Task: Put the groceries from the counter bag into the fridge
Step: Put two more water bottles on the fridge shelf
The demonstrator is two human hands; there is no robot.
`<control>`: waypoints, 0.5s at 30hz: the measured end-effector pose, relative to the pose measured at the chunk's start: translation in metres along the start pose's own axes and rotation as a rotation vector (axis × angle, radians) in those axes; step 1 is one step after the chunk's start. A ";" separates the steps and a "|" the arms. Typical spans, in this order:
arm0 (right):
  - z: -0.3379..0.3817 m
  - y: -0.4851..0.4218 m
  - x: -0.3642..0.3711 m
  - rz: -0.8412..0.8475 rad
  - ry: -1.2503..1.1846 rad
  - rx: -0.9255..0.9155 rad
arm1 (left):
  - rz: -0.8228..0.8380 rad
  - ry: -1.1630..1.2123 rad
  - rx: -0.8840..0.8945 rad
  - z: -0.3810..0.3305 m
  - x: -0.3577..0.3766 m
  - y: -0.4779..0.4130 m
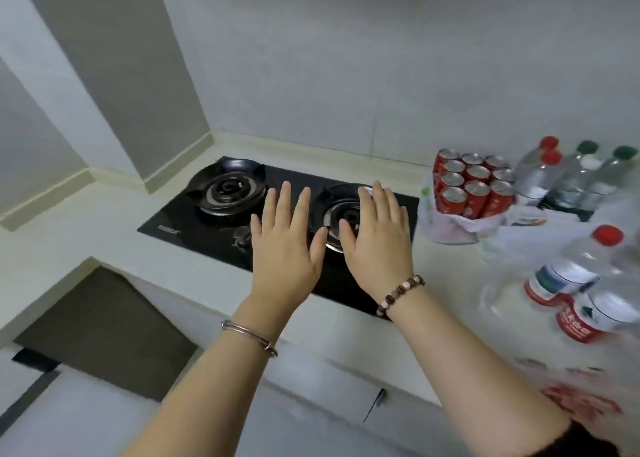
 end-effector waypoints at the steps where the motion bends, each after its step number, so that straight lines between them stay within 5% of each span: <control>1: -0.017 -0.001 0.002 0.002 0.020 0.048 | 0.039 0.037 0.025 -0.006 0.015 -0.007; 15: -0.248 0.039 -0.024 -0.098 0.175 0.549 | 0.531 0.478 0.277 -0.156 0.205 -0.036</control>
Point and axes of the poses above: each hand's wrist, its own y-axis away from the middle knuckle, its own x-axis out of the palm, z = x × y, the point moved 4 cm from there along -y, towards the middle knuckle, and after that the axes turned 14 degrees about y, right-handed, at the moved point
